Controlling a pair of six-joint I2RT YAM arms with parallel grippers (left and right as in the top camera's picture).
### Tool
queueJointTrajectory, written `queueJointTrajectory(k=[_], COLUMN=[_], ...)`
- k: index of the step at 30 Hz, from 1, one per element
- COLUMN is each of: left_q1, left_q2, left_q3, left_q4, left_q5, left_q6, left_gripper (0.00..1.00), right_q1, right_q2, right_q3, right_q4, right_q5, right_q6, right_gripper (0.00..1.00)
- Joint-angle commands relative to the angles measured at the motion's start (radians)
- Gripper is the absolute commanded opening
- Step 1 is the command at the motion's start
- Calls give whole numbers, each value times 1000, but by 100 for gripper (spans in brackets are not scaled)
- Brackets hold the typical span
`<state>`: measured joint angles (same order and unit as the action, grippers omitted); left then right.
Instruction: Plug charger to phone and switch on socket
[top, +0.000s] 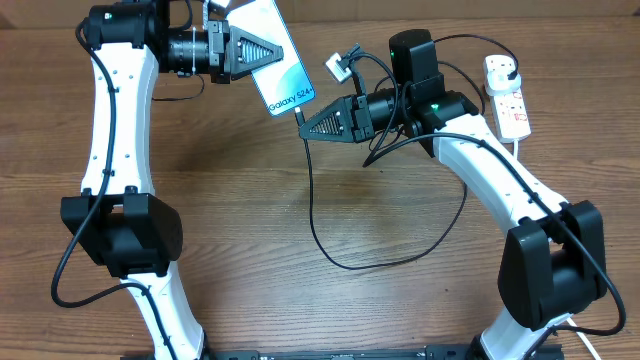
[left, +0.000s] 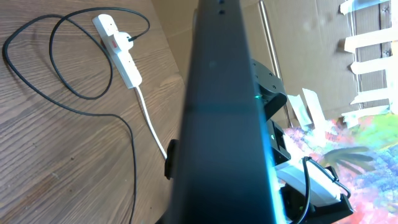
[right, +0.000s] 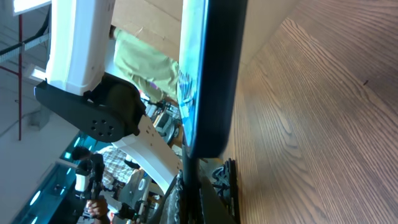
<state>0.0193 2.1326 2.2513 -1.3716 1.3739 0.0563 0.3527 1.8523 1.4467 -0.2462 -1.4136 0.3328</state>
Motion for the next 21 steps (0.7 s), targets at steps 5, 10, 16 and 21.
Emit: queueJointTrajectory(k=[5, 10, 16, 21], left_q1=[-33, -32, -32, -32], left_q2=[-27, -27, -27, -27], left_q3=[8, 8, 8, 8], left_q4=[-11, -11, -3, 11], left_q5=[42, 42, 56, 60], left_q6=[27, 27, 27, 26], left_gripper=[4, 4, 4, 4], right_q1=[2, 8, 8, 8], right_q2=[-24, -24, -24, -24], right_q3=[11, 11, 11, 11], right_q4=[16, 16, 13, 10], right_q5=[43, 43, 43, 43], right_q6=[8, 8, 8, 8], right_gripper=[4, 4, 4, 4])
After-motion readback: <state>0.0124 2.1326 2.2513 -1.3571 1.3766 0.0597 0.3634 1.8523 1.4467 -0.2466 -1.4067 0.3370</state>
